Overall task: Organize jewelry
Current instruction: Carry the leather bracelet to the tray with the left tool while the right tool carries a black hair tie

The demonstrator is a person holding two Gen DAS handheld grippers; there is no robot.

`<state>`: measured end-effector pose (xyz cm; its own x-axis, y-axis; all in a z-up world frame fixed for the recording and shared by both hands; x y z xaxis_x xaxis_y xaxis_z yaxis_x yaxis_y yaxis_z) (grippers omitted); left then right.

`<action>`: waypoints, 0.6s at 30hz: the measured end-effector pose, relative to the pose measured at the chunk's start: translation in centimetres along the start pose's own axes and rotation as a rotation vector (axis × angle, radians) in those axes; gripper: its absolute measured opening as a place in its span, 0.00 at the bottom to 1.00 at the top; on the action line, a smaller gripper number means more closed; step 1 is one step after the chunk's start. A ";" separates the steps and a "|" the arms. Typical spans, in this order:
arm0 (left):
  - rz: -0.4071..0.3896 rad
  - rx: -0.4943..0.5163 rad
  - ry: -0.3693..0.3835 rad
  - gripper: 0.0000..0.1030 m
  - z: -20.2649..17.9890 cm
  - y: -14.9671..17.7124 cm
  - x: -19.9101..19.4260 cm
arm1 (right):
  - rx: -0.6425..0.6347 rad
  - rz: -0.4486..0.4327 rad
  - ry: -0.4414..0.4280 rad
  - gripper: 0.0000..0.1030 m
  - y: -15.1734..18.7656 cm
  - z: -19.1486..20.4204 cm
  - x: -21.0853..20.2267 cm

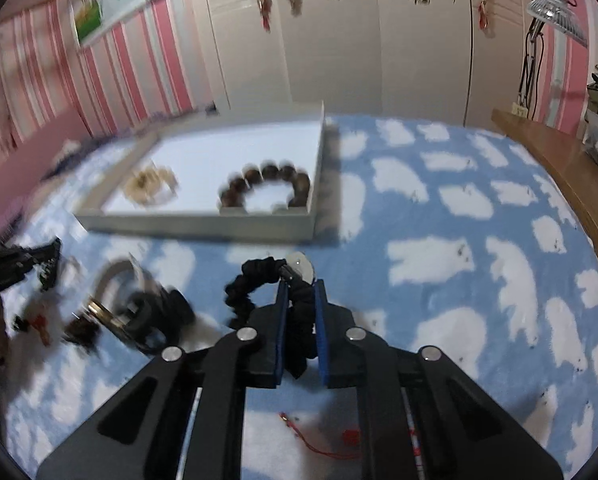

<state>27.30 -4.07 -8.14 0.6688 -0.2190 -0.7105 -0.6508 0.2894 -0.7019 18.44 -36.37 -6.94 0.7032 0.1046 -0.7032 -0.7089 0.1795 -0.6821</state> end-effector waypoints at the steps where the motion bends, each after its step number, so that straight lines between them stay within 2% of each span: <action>1: -0.014 -0.004 -0.001 0.07 0.1 -0.4 -0.4 | 0.003 -0.021 -0.010 0.11 -0.7 0.1 -0.4; 7: -0.088 0.017 -0.010 0.07 -0.6 -3.5 -3.2 | 0.010 -0.122 -0.012 0.11 -4.1 0.5 -3.5; 12: -0.154 0.020 -0.043 0.07 -1.2 -8.5 -5.3 | -0.017 -0.179 -0.023 0.11 -8.3 2.1 -5.2; 18: -0.179 -0.049 -0.053 0.07 -1.2 -13.3 -4.4 | -0.012 -0.210 -0.075 0.11 -13.1 4.2 -4.1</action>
<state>32.59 -8.07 4.21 0.7924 -0.2133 -0.5715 -0.5360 0.2040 -0.8192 25.10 -35.06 5.70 0.8372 0.1390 -0.5289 -0.5468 0.1930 -0.8147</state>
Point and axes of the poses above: each gripper's, at about its wrist camera, not at the fingertips, and x roughly the way its jaws point, z to its left, y to its underside, the point moved 10 cm from there along x, roughly the way its jaws point, and after that the axes turned 6 degrees about -y, right-handed, at the moved point
